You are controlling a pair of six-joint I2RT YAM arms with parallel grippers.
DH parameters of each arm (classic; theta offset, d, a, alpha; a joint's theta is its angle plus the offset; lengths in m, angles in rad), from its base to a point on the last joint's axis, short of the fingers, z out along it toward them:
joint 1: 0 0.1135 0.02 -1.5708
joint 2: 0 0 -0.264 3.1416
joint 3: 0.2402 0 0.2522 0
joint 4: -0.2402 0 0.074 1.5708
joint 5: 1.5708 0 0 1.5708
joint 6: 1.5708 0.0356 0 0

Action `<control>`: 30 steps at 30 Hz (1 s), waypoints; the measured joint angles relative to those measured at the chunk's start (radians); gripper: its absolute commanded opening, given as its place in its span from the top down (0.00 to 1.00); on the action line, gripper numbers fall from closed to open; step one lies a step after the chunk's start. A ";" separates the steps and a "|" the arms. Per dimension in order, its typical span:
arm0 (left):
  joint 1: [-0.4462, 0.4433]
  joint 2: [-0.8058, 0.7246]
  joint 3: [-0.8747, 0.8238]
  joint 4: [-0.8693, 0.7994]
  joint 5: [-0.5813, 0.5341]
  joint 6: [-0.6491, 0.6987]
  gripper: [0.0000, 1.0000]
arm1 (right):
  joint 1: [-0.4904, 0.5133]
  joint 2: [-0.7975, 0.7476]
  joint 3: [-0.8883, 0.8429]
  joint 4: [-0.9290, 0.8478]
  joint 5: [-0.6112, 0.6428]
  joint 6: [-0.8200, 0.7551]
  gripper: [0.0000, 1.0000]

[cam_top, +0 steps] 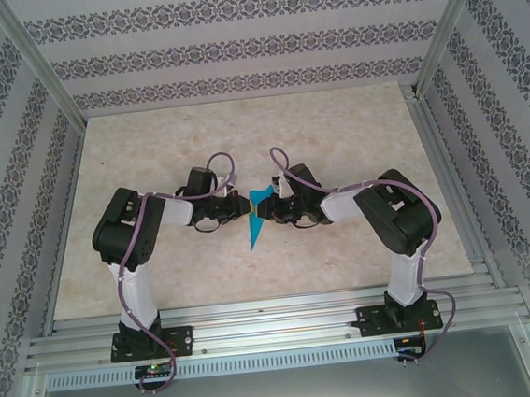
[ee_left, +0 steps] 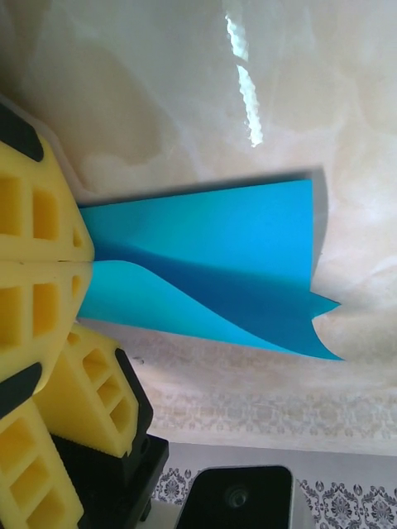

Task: Fold a paper plane with a square sheet of paper (fold left side to right side)
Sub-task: Fold the wing for the fifth time at the center of the table.

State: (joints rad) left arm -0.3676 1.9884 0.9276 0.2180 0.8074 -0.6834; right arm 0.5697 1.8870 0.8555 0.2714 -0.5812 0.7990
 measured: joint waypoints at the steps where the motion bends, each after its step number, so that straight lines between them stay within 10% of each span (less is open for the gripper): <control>1: 0.000 0.000 0.002 -0.004 0.000 0.002 1.00 | 0.000 -0.003 0.000 -0.005 0.002 -0.003 0.76; 30: 0.000 0.006 0.014 -0.026 0.000 0.021 1.00 | 0.048 0.000 0.000 0.005 0.007 0.013 0.78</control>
State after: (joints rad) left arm -0.3676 1.9942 0.9417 0.1917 0.8074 -0.6624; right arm 0.6178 1.8874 0.8558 0.2764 -0.5743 0.8124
